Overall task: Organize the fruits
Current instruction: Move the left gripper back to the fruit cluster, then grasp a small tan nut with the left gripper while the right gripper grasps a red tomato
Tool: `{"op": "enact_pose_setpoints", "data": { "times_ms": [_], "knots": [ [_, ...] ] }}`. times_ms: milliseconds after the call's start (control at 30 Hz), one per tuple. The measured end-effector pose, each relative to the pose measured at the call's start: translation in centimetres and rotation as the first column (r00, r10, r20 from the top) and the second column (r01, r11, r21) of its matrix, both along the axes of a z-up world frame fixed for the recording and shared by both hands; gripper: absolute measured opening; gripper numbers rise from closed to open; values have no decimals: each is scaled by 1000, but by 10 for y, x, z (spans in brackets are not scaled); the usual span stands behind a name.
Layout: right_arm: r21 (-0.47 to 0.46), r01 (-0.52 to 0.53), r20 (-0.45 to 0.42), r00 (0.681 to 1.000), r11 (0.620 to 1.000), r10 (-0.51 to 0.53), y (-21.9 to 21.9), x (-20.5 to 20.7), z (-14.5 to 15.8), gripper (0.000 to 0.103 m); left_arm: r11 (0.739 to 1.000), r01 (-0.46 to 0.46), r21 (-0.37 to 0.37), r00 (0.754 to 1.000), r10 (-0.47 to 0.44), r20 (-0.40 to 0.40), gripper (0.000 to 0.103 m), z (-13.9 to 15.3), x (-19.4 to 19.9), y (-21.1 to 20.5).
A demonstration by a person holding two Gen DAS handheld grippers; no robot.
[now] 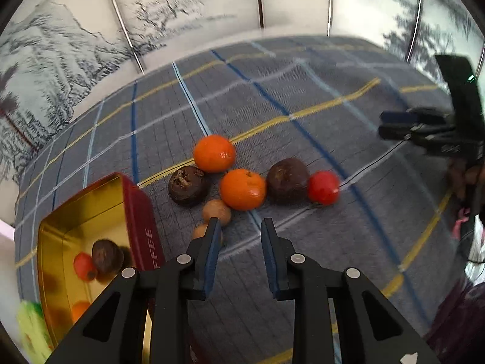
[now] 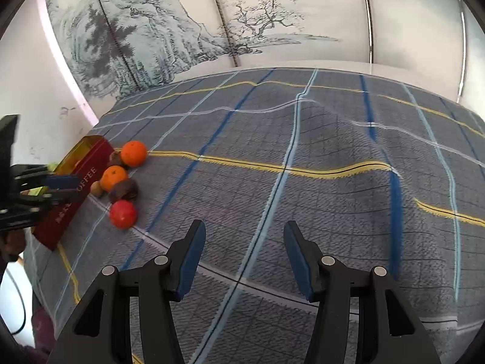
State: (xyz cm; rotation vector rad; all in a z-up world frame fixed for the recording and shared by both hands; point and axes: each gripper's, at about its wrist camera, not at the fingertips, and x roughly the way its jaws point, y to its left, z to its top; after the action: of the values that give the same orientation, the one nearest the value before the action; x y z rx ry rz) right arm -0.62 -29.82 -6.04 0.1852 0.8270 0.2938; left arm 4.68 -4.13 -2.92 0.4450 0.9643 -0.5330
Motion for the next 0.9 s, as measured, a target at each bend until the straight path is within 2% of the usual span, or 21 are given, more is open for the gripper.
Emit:
{"op": "enact_pose_setpoints", "data": {
  "times_ms": [167, 300, 367, 500, 633, 767, 833, 900],
  "knots": [
    [62, -2, -22, 1000, 998, 3, -6, 3, -6, 55, 999, -42, 23, 999, 43, -25, 26, -6, 18, 1],
    [82, -4, -30, 1000, 997, 6, -8, 3, -8, 55, 992, -64, 110, 994, 73, -79, 27, -23, 28, -5],
    [89, -8, -30, 999, 996, 11, -9, 3, -8, 55, 992, -61, 108, 992, 72, -100, 21, -25, 29, -6],
    [131, -8, -33, 999, 991, 13, -14, 5, -9, 55, 988, -95, 121, 991, 106, -83, 20, -27, 22, -9],
    [134, -7, -34, 999, 991, 12, -14, 5, -10, 55, 977, -203, 67, 977, 207, -60, 20, -18, 3, -6],
    [106, -16, -32, 999, 994, 20, -10, 5, -8, 55, 963, -264, -47, 964, 262, -43, 20, 3, -33, -3],
    [99, -51, -24, 998, 994, 54, -4, 3, -7, 55, 956, -279, -88, 960, 275, -48, 20, 12, -41, -2],
    [73, -137, -3, 991, 988, 137, 14, -2, -1, 55, 948, -291, -127, 957, 288, -46, 20, 21, -52, -1]
  ]
}}
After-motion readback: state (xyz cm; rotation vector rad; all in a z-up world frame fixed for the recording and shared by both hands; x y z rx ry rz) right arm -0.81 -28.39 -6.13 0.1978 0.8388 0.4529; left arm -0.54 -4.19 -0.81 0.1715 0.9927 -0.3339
